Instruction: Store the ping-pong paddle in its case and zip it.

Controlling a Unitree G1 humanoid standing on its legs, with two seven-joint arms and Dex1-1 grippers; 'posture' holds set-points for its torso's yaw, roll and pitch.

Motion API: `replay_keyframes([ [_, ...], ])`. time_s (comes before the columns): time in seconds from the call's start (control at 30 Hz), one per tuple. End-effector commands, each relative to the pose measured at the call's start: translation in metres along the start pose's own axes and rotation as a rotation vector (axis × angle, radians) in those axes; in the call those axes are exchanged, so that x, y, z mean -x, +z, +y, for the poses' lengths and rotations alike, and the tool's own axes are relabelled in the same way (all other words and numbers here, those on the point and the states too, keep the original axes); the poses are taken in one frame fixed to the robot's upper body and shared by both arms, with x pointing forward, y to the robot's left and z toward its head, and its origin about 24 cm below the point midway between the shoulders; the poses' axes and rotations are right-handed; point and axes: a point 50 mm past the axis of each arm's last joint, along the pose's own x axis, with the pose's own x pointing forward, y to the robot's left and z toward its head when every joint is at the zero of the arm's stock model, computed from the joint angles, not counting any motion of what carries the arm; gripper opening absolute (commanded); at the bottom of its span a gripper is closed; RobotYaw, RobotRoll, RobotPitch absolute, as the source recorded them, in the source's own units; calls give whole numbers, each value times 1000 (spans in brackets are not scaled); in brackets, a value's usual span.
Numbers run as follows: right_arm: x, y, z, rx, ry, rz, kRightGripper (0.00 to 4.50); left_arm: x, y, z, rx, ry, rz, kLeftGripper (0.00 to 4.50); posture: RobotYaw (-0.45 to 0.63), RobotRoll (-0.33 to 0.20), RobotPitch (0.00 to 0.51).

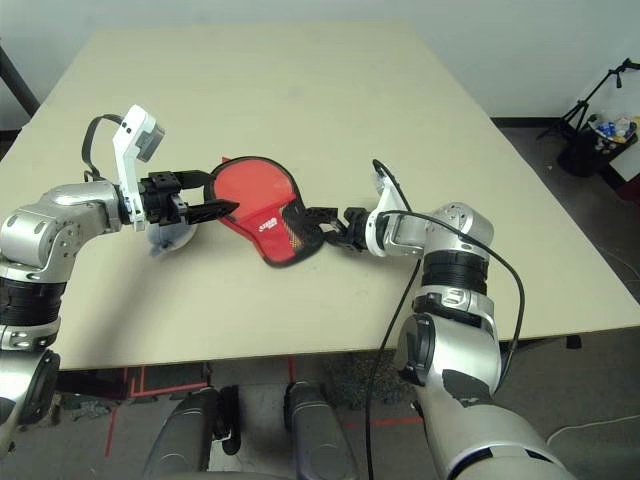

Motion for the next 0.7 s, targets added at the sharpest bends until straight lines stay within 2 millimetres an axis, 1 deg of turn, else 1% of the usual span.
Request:
replay_keyframes([
  [0.03, -17, -15, -6, -62, 9, 67, 4473, 1, -4, -2, 8, -5, 3, 4500, -2, 0, 152],
  [0.17, -23, -17, -4, -77, 29, 81, 4473, 1, -4, -3, 11, -2, 5, 4500, 2, 0, 154],
  [0.27, -26, -20, -3, -76, 38, 102, 3927, 1, -4, -3, 12, -2, 3, 4500, 3, 0, 154],
  [0.43, -31, -27, -3, -42, 35, 152, 2314, 2, -4, -4, 13, -1, 7, 4500, 4, 0, 156],
  [0.63, -30, -27, -4, 20, 13, 163, 346, 1, -4, -4, 15, -1, 10, 4500, 1, 0, 157],
  [0.67, -28, -27, -5, 26, 8, 161, 106, 1, -4, -4, 15, -1, 10, 4500, 1, 0, 157],
  [0.7, -26, -26, -5, 30, 2, 159, 43, 1, -4, -4, 15, -2, 10, 4500, -1, 0, 159],
])
